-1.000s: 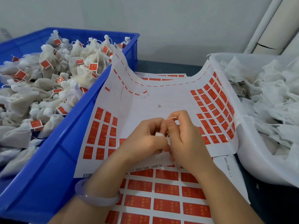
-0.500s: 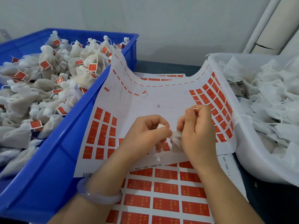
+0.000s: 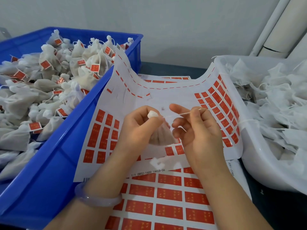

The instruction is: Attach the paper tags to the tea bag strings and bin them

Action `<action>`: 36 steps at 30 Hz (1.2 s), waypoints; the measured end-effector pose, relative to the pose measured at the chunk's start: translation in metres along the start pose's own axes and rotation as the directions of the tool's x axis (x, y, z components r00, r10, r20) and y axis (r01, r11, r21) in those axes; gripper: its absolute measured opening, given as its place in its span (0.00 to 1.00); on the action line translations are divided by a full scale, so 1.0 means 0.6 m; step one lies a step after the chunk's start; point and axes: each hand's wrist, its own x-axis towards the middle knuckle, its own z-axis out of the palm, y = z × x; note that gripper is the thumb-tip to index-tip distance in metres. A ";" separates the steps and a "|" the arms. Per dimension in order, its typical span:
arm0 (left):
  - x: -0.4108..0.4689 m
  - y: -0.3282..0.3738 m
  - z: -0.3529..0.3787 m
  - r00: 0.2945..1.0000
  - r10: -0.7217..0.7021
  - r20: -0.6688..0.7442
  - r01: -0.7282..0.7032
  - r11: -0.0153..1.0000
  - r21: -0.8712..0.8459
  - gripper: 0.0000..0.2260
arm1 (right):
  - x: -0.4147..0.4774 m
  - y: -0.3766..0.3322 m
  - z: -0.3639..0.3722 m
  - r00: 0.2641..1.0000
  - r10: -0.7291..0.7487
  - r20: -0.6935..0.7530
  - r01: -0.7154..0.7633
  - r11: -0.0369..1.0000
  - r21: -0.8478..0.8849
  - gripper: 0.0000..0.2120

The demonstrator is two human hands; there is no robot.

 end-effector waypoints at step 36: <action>0.054 -0.024 -0.012 0.723 -0.583 -0.370 0.527 0.812 -0.251 0.12 | 0.050 0.045 -0.039 0.875 0.286 0.391 0.257 0.409 -0.875 0.15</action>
